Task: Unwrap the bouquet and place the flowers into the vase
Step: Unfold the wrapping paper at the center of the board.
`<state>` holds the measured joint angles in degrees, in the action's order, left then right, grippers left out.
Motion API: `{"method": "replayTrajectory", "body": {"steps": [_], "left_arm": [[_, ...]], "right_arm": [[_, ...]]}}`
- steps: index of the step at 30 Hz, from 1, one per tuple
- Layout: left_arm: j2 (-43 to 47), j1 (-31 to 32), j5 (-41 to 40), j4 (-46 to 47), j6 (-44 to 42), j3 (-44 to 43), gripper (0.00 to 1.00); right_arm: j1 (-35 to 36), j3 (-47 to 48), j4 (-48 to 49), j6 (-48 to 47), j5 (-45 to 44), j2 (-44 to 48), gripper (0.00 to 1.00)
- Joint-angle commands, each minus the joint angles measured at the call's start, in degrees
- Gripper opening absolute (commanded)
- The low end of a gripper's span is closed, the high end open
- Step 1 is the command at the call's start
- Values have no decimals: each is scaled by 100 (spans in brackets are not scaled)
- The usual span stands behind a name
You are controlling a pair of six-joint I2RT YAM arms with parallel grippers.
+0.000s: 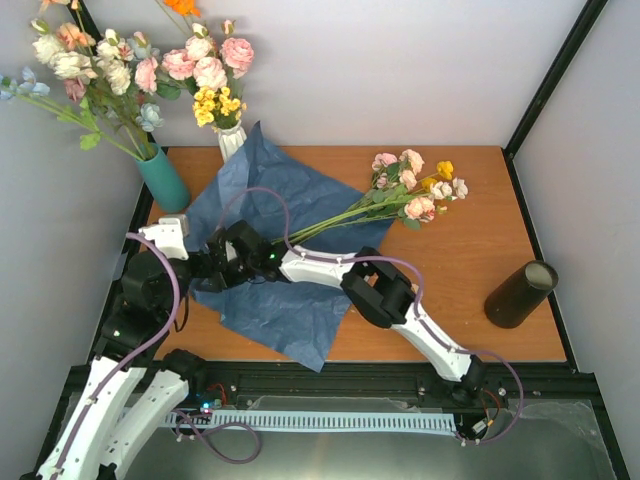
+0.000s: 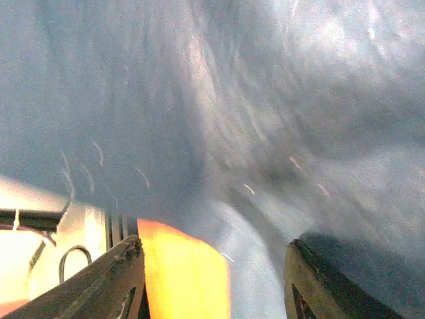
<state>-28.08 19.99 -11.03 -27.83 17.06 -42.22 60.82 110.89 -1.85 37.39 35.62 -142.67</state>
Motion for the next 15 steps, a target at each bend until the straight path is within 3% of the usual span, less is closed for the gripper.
{"method": "replayTrajectory", "body": {"steps": [1, 9, 12, 15], "left_arm": [[68, 14, 19, 86, -317, -207, 99], [-677, 14, 677, 35, -1128, -999, 99], [-1092, 14, 1171, 107, -1445, -1193, 100], [-1791, 14, 1791, 186, -1738, -1327, 99]], "right_arm": [[-23, -350, -549, -620, -292, 1275, 60], [-692, -2584, -929, -1344, -1662, 3494, 83], [-983, -3249, -1177, -1690, -2309, 4299, 95], [-1395, -3975, -1285, -1649, -3007, 5050, 99]]}}
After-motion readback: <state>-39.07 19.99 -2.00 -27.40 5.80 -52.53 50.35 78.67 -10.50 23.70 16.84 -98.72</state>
